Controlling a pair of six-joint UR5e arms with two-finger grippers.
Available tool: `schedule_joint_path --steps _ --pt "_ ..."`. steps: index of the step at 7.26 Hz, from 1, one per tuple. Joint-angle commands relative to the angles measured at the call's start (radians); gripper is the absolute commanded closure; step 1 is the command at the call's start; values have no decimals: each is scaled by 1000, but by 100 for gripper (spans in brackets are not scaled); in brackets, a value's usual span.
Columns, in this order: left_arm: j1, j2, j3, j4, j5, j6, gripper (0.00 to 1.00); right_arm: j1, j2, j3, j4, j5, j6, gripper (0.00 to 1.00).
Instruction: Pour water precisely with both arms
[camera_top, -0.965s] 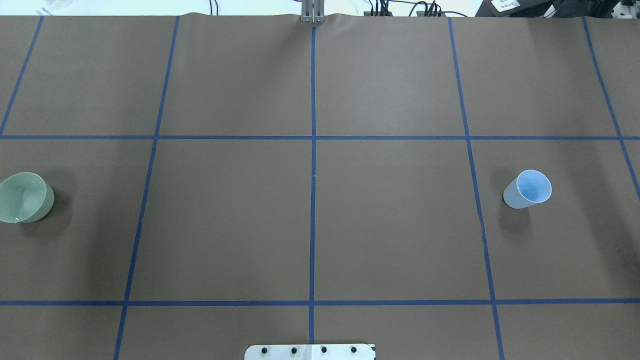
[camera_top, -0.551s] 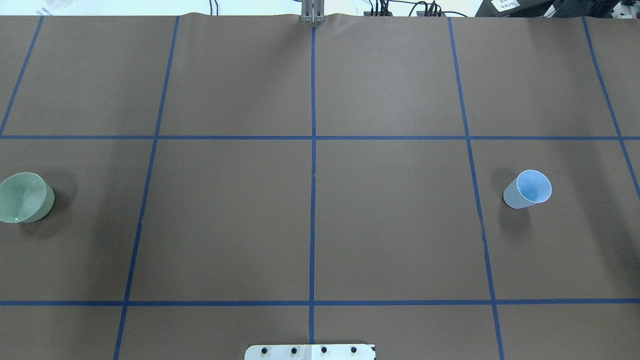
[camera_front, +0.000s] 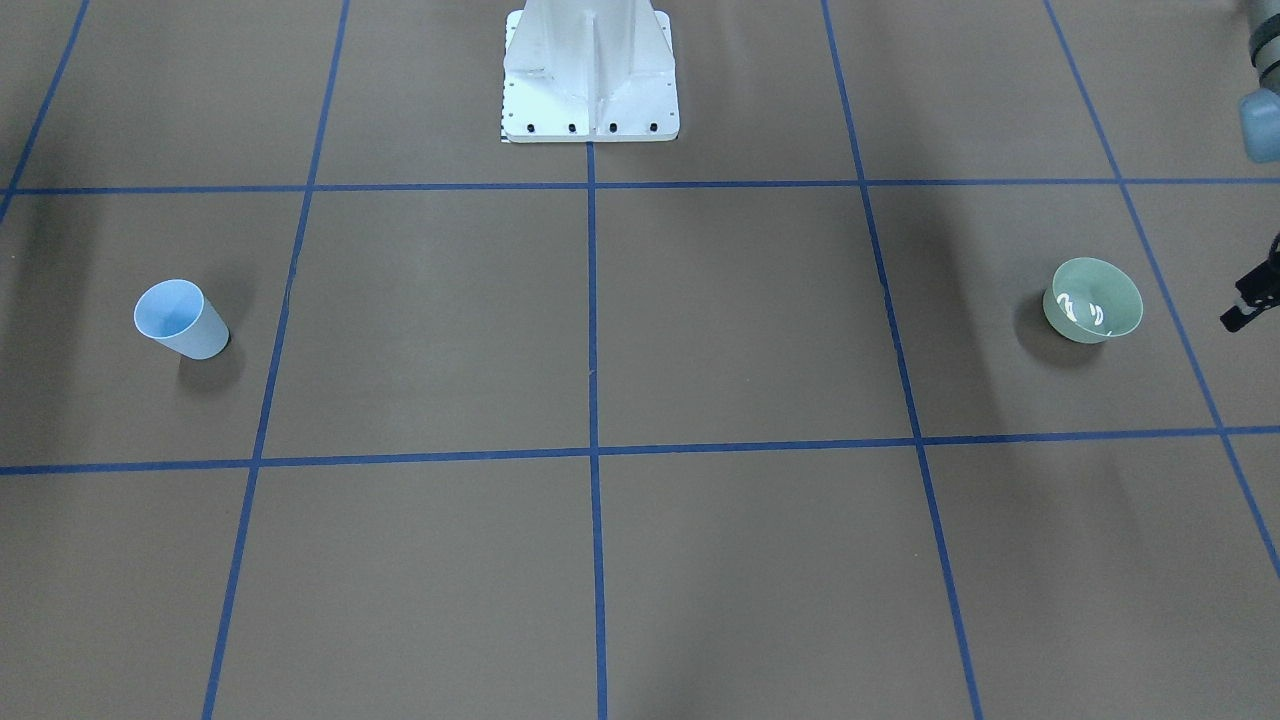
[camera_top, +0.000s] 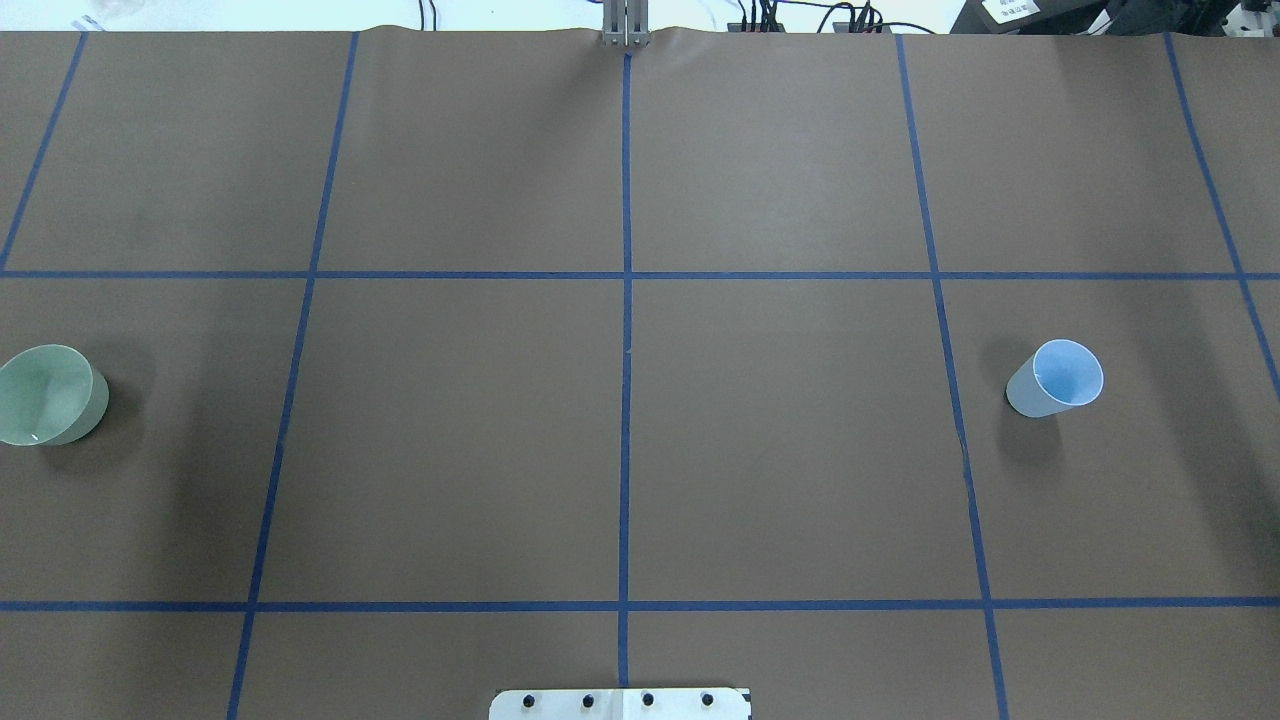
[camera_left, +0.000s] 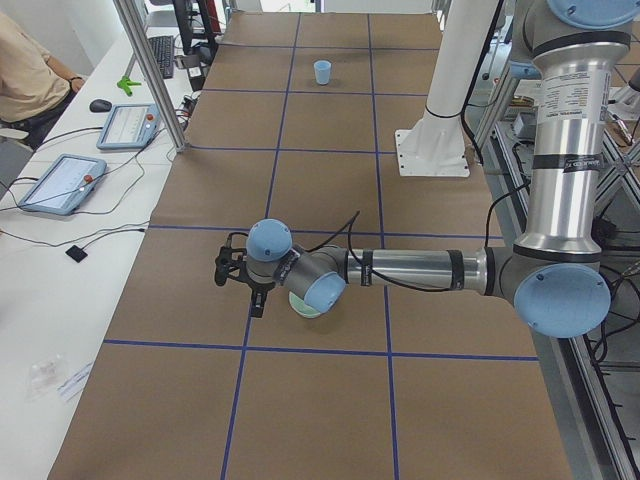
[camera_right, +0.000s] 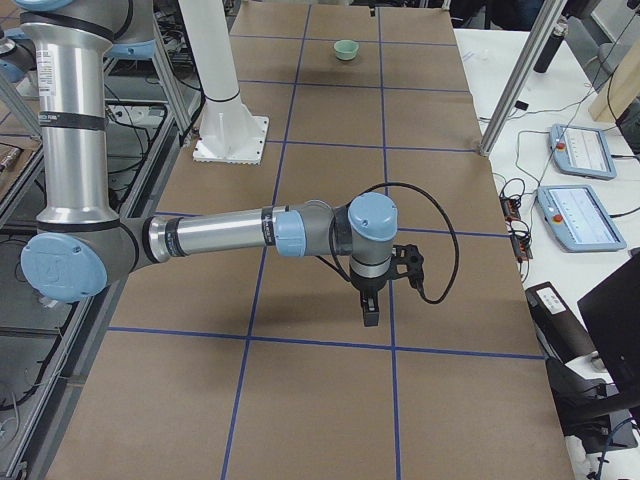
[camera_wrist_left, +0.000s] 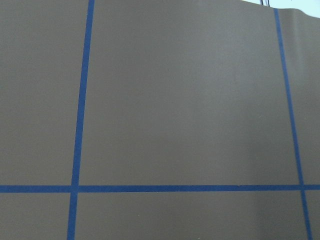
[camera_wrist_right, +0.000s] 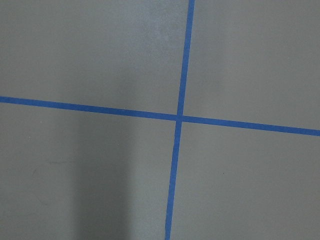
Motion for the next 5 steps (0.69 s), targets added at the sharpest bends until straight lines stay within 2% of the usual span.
schedule_joint_path --steps 1,3,5 --pt "112 121 -22 -87 40 8 0 0 0 -7 0 0 0 0" --pt "169 174 -16 -149 38 3 0 0 -2 -9 0 2 0 0" --pt "192 162 24 -154 42 4 2 0 0 -7 0 2 2 0"
